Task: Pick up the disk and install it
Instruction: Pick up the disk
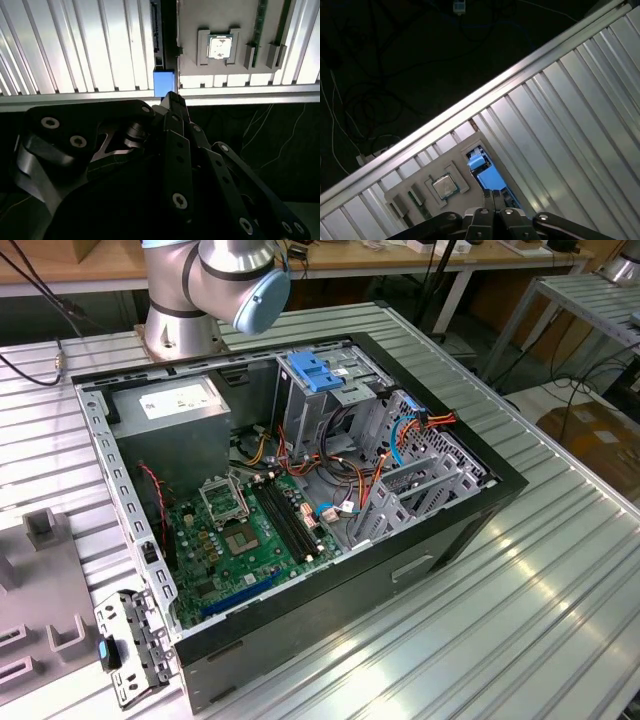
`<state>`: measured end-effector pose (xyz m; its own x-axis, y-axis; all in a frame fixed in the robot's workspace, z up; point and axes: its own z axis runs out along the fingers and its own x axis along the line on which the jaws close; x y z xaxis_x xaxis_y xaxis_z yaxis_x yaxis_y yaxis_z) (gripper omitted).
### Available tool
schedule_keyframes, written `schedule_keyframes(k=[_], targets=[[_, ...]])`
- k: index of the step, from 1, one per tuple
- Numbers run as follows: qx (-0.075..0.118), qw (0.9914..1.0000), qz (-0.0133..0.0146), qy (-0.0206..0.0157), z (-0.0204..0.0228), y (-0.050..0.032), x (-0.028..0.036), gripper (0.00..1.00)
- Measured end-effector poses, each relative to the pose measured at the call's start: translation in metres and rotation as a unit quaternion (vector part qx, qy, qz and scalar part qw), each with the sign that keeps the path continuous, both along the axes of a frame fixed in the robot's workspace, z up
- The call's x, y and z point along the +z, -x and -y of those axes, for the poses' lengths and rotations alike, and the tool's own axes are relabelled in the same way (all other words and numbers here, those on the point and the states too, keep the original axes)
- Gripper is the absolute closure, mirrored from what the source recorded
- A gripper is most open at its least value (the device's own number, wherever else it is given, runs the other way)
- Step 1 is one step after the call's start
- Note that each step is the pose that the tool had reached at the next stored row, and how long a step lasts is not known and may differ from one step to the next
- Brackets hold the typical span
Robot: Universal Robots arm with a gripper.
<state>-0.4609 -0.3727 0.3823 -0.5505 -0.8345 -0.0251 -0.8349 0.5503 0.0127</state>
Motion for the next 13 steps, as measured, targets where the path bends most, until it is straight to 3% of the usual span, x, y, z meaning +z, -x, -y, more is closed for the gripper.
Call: schedule_keyframes(k=[4, 5, 7, 10, 11, 13], targets=[[0.037, 0.9993, 0.0, 0.0, 0.0, 0.0, 0.0, 0.89], [0.047, 0.99888, 0.0, 0.0, 0.0, 0.0, -0.0001, 0.89], [0.074, 0.99724, 0.0001, 0.0, -0.0001, -0.0001, -0.0009, 0.89], [0.092, 0.9958, 0.0003, 0.0003, -0.0013, -0.0001, -0.0055, 0.89], [0.112, 0.99375, 0.0002, 0.0004, -0.0014, -0.0001, -0.008, 0.89], [0.132, 0.9912, 0.0003, 0.0004, -0.0014, 0.0, -0.0105, 0.83]])
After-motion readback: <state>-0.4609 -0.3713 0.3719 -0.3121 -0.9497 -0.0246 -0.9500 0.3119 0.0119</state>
